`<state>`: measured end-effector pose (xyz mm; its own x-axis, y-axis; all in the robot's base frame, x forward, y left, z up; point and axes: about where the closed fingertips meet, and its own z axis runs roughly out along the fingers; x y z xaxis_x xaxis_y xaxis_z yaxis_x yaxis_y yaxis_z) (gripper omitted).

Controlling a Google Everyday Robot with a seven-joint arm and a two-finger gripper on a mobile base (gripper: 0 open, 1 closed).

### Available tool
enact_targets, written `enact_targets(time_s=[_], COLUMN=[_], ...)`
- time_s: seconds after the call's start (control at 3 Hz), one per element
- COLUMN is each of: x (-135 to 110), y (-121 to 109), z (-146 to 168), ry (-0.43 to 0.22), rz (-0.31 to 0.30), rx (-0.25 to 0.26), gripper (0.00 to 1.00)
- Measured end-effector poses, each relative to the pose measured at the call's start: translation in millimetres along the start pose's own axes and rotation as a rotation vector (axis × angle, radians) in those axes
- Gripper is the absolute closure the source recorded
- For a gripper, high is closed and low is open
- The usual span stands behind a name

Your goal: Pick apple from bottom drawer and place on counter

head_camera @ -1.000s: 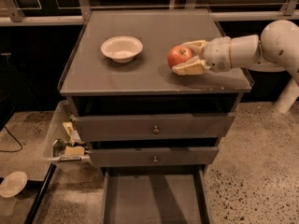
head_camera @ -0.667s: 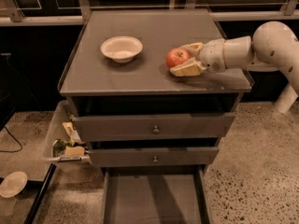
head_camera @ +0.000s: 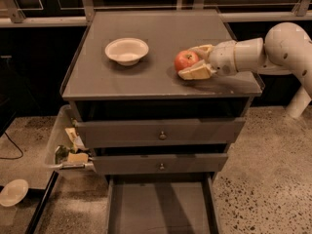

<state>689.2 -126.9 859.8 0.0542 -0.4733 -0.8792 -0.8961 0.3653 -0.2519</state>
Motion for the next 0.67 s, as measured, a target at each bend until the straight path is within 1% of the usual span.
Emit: enact_targets(time_s=[0.67], x=[0.0], y=[0.0], z=[0.1], ry=[0.0], rz=[0.0], rx=[0.0], gripper=[0.11])
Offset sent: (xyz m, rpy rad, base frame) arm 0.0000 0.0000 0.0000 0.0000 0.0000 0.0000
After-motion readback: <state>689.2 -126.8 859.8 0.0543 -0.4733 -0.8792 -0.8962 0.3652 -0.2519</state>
